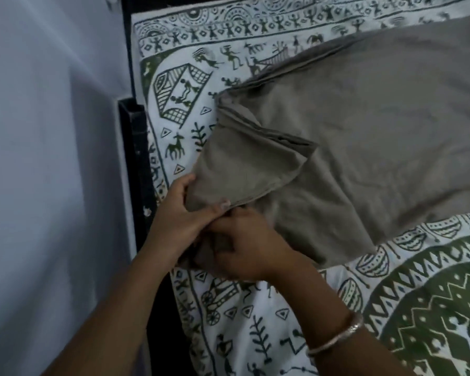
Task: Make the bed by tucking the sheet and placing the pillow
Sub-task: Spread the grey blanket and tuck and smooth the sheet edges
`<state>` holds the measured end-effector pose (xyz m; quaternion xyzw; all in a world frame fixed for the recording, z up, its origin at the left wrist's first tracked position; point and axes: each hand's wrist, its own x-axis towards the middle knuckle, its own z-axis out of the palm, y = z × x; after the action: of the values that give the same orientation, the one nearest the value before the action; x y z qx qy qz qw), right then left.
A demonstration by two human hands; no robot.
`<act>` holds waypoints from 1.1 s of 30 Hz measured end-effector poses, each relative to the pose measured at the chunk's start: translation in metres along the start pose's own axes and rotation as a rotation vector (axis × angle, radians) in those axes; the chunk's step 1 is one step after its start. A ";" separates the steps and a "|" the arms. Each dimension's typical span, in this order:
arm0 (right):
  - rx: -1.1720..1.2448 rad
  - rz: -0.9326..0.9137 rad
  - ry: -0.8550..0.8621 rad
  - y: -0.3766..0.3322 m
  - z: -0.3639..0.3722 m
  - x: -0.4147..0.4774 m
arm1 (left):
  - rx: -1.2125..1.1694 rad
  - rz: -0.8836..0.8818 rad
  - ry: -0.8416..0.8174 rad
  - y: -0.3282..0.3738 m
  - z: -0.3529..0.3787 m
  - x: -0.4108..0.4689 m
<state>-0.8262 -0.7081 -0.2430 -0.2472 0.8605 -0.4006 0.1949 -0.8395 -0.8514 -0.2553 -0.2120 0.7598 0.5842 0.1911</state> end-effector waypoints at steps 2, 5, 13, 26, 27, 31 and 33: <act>0.139 0.102 0.230 0.004 0.004 -0.002 | 0.067 0.056 0.045 -0.005 -0.002 -0.001; 0.565 0.499 0.725 0.002 0.006 0.011 | 0.266 0.228 0.063 -0.004 -0.006 0.002; 0.952 0.974 0.988 0.000 -0.019 0.101 | 0.495 0.351 0.183 -0.002 -0.008 0.002; -0.025 0.478 0.248 -0.049 0.029 0.131 | -0.266 -0.152 0.257 -0.048 -0.075 0.039; -0.095 0.532 0.271 -0.039 0.029 0.123 | -0.222 -0.186 0.248 -0.047 -0.074 0.043; -0.303 0.515 -0.075 -0.020 0.037 0.101 | -0.056 -0.366 0.074 -0.054 -0.066 0.039; -0.320 0.419 -0.198 -0.020 0.043 0.095 | -0.071 -0.392 -0.010 -0.063 -0.067 0.028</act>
<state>-0.8743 -0.8001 -0.2659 -0.1296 0.9218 -0.1847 0.3152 -0.8320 -0.9331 -0.3047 -0.3594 0.6819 0.5634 0.2973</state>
